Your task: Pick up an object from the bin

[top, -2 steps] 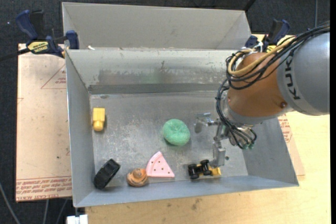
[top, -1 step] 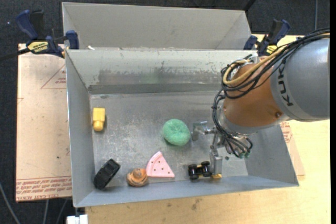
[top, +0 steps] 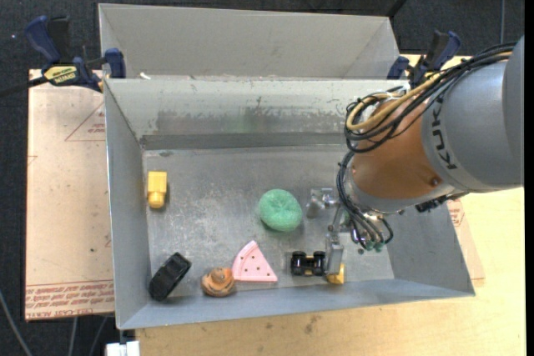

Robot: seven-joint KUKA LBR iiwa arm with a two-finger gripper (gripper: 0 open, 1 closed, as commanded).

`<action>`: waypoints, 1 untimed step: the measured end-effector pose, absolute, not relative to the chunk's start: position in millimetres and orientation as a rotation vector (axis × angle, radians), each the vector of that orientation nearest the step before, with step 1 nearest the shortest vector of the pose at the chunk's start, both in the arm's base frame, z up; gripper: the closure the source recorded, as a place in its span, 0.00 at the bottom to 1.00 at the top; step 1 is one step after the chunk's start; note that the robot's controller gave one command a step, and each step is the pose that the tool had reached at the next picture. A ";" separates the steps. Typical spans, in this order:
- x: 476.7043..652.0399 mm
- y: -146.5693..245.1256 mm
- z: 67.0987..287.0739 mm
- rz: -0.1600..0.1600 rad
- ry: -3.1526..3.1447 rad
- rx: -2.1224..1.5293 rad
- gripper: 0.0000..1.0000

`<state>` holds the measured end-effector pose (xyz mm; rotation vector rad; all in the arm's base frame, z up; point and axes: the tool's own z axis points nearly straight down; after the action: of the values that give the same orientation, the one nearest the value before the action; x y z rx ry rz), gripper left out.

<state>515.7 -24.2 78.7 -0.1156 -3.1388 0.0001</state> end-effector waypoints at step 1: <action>500.3 -12.6 75.6 0.001 -3.148 0.038 0.00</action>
Offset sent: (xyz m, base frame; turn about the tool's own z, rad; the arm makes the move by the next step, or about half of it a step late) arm -0.0261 0.0212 -0.0087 -0.1039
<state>500.3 -12.6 75.6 0.0377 -3.1476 0.0009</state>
